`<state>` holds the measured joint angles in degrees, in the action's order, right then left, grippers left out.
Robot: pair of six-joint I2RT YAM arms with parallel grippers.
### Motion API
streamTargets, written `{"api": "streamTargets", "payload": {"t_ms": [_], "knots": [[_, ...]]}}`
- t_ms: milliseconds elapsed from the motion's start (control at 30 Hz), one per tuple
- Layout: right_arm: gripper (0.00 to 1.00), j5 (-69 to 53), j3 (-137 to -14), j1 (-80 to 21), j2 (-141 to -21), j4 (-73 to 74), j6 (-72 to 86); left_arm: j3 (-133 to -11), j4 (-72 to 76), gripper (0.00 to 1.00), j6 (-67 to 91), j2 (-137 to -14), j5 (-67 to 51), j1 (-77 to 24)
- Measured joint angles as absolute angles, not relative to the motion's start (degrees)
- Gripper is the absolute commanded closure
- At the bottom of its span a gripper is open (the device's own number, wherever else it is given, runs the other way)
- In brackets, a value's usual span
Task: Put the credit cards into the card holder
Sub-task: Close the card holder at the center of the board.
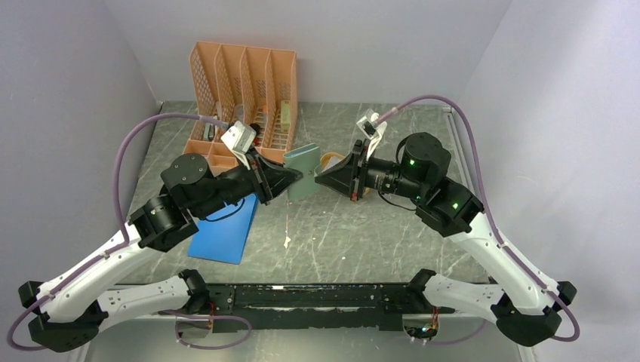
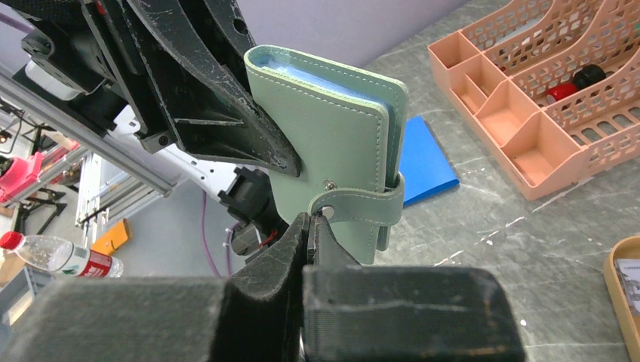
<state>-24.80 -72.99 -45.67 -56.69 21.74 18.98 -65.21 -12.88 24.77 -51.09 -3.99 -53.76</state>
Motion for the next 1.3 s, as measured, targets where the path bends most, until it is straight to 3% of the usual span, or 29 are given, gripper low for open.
{"api": "streamTargets", "payload": {"t_ms": [1300], "knots": [[1.00,-25.1,-72.5,-45.7,-57.1,19.5,21.3,-65.2,-11.8,0.95,24.8,-51.4,-5.7,-53.7]]}}
